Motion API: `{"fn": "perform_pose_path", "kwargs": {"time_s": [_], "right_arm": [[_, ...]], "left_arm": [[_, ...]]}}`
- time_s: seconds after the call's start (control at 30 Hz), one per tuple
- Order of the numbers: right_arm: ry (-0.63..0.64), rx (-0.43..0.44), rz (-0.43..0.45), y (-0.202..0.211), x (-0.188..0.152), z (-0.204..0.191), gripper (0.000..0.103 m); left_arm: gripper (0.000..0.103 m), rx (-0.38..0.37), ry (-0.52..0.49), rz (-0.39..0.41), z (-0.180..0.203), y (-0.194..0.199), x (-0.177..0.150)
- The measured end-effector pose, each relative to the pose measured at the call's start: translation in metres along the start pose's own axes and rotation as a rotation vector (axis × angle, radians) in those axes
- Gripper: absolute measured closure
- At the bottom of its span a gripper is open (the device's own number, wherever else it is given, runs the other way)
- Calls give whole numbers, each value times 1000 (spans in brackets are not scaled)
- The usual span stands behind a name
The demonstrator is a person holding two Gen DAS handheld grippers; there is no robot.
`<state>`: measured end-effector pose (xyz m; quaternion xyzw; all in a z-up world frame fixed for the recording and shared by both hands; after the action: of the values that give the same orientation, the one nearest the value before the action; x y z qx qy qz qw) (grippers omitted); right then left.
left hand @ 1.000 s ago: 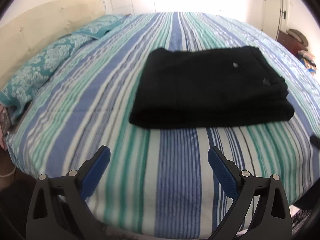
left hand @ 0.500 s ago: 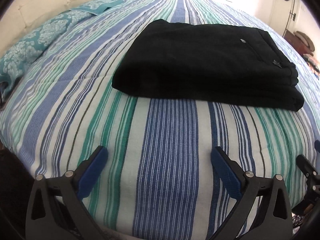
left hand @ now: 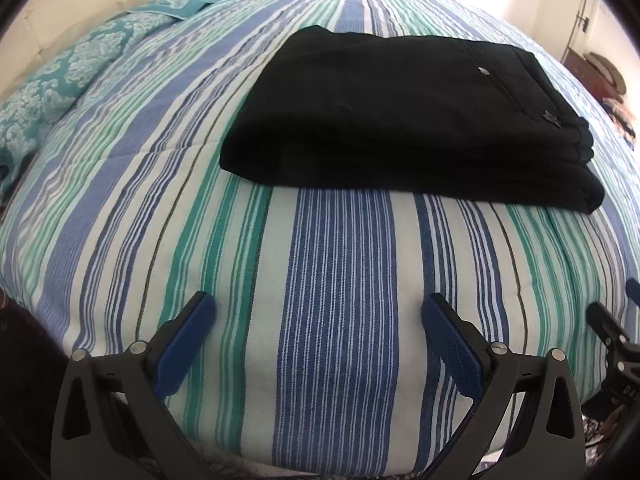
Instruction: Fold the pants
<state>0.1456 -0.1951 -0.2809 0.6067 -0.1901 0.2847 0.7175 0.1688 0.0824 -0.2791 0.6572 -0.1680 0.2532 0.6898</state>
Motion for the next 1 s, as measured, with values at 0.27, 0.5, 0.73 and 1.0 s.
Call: {"fn": "perform_pose_path", "kwargs": {"time_s": [0.27,0.5,0.73,1.0], "right_arm": [[-2,14,-19,-1,-1,1,0],[9,17,-24,0,3,1,0],[-6,-8,119,58,36,-1,0],[-45,-74,161,145,84,-17,0]], "left_arm": [[0,5,-29,10,3,-3,1],[0,4,-31,42,5,5,0],[0,-27,8,127,-1,63,16],[0,13,0,291,-4,154,44]]}}
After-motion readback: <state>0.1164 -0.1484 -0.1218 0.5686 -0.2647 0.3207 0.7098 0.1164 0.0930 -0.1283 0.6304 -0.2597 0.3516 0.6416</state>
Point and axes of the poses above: each gripper's, at about its wrist camera, not at the fingertips, and y roughly against the way its jaws point, z to its right, x to its top, the point moved 9 cm from there along -y, roughly the way its jaws point, and after that the axes turned 2 degrees about z, right-handed, at the moved point
